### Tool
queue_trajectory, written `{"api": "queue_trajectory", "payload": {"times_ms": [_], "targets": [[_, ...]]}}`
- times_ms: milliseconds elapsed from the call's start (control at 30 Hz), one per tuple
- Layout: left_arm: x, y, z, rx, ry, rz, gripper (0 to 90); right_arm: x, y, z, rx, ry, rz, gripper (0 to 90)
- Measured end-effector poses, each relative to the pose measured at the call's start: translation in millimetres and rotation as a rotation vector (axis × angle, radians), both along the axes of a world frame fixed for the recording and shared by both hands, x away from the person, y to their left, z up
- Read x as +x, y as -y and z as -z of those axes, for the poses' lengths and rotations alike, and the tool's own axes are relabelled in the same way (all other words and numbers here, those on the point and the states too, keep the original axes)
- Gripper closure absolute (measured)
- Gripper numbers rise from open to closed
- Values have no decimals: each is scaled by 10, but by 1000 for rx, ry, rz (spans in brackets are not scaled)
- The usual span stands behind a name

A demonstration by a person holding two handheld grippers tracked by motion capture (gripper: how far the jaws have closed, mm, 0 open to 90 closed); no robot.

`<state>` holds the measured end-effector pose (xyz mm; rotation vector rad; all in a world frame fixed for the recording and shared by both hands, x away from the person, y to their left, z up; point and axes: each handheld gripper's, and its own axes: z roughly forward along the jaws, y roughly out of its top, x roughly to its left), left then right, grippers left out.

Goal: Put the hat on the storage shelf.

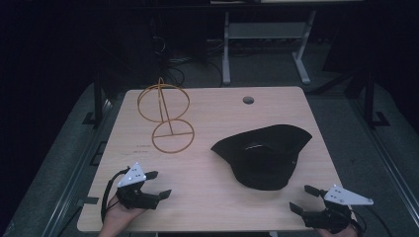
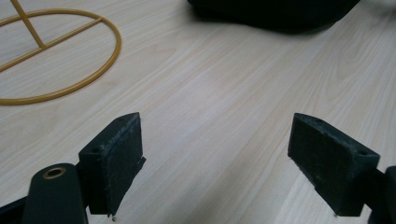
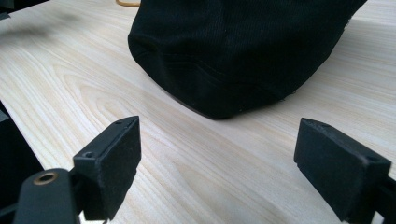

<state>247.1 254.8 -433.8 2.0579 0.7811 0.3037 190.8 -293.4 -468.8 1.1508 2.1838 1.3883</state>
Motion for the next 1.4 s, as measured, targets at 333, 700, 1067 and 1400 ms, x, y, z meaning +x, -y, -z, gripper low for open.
{"api": "queue_trajectory", "payload": {"times_ms": [333,700,1067,1400], "targets": [[25,119,-120,-23,12,36,174,-26,0,-9,-2,1,-6,139],[114,321,-286,-28,13,101,173,-12,-30,-14,3,0,-21,138],[231,559,-437,10,13,156,173,-22,-39,-35,-3,8,-26,138],[293,737,-568,23,23,192,171,-32,-31,-51,-2,17,-30,138]]}}
